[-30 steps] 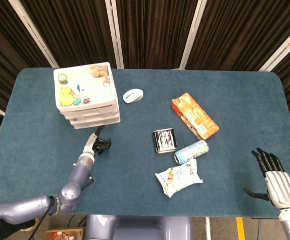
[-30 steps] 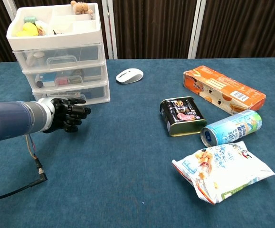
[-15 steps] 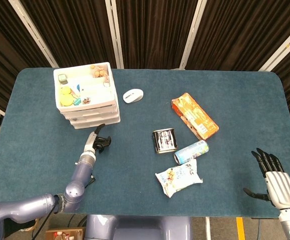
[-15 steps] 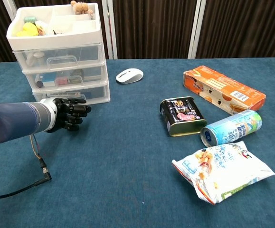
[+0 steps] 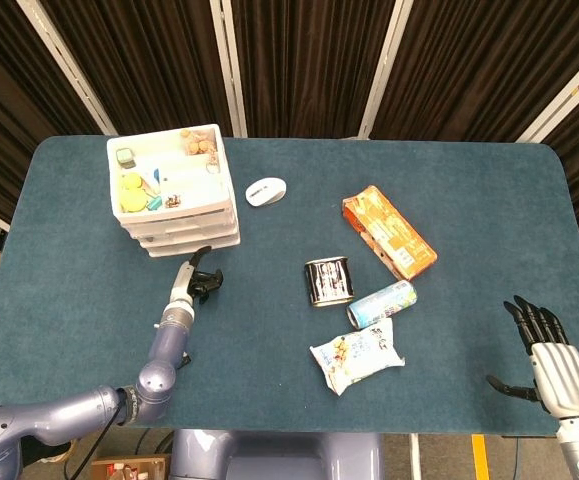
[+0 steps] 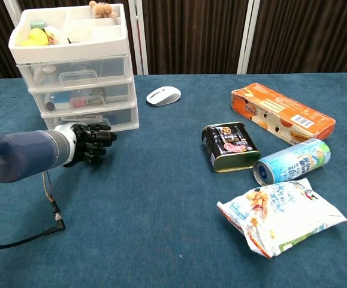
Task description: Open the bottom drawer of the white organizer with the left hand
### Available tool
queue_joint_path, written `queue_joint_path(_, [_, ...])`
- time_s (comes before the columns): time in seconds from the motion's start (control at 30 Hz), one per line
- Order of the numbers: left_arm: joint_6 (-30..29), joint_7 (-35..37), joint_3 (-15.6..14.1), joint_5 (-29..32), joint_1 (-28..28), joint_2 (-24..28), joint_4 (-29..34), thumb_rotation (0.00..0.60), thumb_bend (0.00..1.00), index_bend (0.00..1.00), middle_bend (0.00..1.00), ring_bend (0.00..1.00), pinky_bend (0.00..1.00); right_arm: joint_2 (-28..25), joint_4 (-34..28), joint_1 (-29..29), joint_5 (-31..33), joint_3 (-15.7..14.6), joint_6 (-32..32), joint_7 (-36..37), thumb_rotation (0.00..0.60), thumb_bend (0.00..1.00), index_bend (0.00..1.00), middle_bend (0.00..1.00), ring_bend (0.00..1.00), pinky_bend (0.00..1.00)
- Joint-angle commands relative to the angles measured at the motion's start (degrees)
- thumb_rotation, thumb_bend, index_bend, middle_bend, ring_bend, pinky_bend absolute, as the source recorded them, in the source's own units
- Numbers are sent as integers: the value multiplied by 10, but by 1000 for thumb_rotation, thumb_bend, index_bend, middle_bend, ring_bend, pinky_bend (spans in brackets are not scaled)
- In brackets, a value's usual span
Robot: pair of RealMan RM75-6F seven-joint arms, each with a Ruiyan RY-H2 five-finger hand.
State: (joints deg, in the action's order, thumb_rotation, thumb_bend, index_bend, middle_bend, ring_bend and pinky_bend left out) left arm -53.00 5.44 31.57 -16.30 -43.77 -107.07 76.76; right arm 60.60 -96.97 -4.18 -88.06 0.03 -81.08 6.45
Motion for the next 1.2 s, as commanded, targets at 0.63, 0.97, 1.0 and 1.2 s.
queue_joint_path(0.63, [-15, 5, 4, -24, 28, 5, 22, 600, 590, 30, 976, 938, 914, -1, -3, 0, 0, -2, 2, -1, 600, 112, 0, 0, 0, 18])
queue_joint_path(0.97, [-3, -1, 12, -17, 21, -5, -3, 600, 590, 31, 976, 938, 914, -2, -4, 0, 0, -1, 2, 1, 600, 112, 0, 0, 0, 18])
queue_joint_path(1.0, [-2, -3, 12, -16, 20, -6, -5, 600, 590, 31, 976, 938, 914, -2, -3, 0, 0, -1, 2, 1, 600, 112, 0, 0, 0, 18])
queue_joint_path(1.2, [23, 3, 25, 2, 15, -11, -17, 600, 592, 78, 976, 938, 914, -2, -4, 0, -1, -1, 2, 3, 600, 112, 0, 0, 0, 18])
